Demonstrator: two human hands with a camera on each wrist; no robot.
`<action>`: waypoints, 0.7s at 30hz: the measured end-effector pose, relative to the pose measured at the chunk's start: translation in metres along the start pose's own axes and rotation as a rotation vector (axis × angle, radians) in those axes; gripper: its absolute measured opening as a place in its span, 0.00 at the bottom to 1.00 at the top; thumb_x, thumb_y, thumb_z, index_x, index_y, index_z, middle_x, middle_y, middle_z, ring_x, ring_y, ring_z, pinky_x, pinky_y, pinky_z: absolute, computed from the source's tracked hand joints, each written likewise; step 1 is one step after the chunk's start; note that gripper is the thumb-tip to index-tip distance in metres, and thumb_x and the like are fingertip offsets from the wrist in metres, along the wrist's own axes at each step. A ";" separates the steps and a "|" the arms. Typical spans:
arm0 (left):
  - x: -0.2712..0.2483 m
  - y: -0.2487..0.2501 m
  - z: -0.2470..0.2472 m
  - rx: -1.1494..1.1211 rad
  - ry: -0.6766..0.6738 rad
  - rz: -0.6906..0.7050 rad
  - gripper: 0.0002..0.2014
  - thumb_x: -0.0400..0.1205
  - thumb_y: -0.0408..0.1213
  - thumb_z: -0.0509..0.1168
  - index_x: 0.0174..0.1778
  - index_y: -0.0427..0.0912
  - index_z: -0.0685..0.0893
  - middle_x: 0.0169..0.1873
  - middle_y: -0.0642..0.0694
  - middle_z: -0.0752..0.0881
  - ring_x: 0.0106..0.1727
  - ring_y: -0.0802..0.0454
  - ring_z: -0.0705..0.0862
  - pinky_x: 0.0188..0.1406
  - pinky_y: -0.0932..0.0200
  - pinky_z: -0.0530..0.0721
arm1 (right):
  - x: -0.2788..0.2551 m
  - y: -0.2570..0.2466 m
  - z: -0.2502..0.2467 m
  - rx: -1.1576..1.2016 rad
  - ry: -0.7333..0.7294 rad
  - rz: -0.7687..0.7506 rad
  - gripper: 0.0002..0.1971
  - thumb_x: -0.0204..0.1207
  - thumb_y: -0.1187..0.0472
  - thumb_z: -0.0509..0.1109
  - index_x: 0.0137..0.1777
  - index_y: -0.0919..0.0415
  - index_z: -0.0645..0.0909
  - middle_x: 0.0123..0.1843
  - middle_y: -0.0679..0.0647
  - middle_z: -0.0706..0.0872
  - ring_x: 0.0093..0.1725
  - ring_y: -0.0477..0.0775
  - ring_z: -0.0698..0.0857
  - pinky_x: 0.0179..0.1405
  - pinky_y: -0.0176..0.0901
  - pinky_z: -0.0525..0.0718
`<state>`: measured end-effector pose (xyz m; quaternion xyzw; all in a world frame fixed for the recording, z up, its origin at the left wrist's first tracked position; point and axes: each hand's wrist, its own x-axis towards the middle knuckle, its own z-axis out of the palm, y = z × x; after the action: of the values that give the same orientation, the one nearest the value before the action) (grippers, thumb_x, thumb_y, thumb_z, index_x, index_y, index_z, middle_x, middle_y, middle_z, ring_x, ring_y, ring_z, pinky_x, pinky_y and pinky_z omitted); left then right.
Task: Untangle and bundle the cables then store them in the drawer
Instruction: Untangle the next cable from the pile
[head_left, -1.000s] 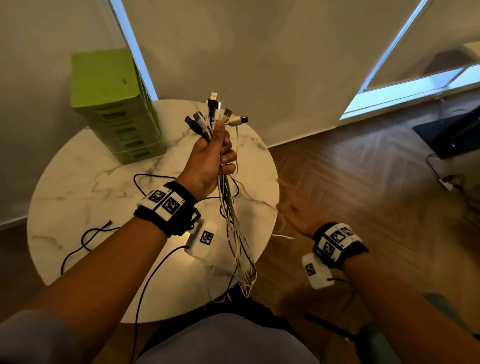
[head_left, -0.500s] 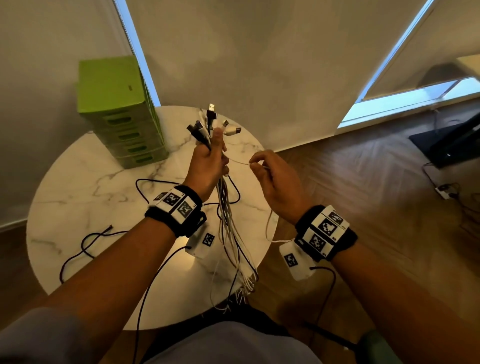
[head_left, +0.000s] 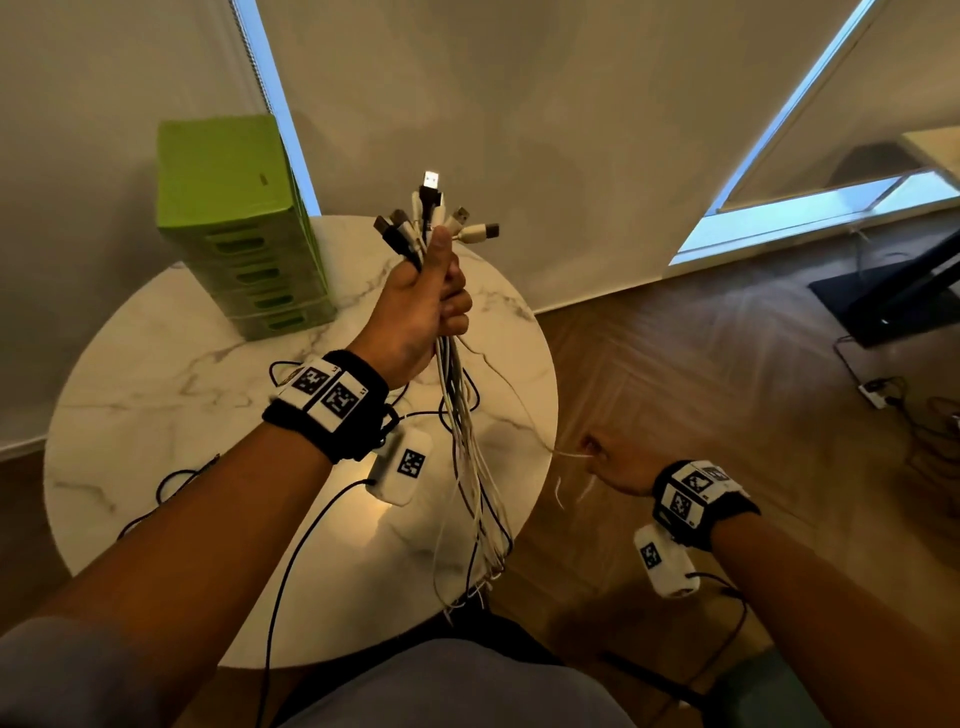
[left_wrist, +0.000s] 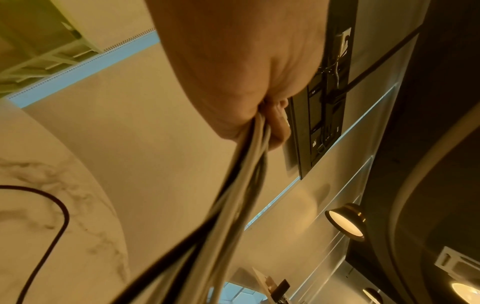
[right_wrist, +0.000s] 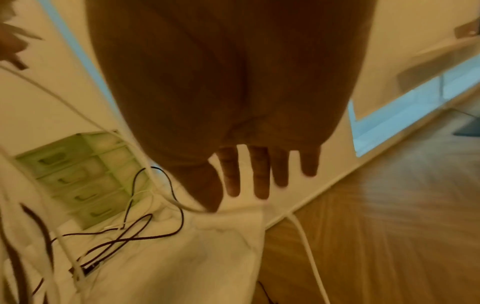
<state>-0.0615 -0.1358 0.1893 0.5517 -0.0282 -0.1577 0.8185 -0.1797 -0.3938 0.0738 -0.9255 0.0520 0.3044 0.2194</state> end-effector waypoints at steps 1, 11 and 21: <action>0.000 0.001 0.003 -0.008 -0.018 -0.010 0.19 0.90 0.53 0.55 0.36 0.47 0.71 0.25 0.54 0.66 0.25 0.59 0.61 0.22 0.66 0.60 | 0.003 -0.007 -0.002 -0.006 0.014 -0.065 0.18 0.82 0.56 0.69 0.70 0.57 0.74 0.67 0.48 0.77 0.70 0.51 0.76 0.65 0.42 0.75; 0.001 -0.011 0.024 0.685 -0.210 0.171 0.24 0.85 0.65 0.53 0.46 0.48 0.82 0.40 0.51 0.82 0.43 0.66 0.82 0.50 0.70 0.80 | -0.001 -0.152 -0.046 0.579 0.358 -0.543 0.24 0.80 0.59 0.70 0.73 0.63 0.70 0.60 0.50 0.85 0.57 0.51 0.87 0.61 0.57 0.86; 0.010 0.008 0.017 0.030 -0.296 -0.036 0.23 0.73 0.32 0.76 0.65 0.44 0.82 0.50 0.47 0.89 0.53 0.52 0.89 0.61 0.51 0.83 | -0.018 -0.158 -0.051 0.557 0.465 -0.495 0.05 0.84 0.63 0.60 0.52 0.52 0.73 0.30 0.44 0.77 0.27 0.45 0.75 0.32 0.54 0.77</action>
<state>-0.0538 -0.1514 0.2025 0.5350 -0.1411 -0.2516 0.7941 -0.1305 -0.2747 0.1801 -0.8593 -0.0432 0.0007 0.5096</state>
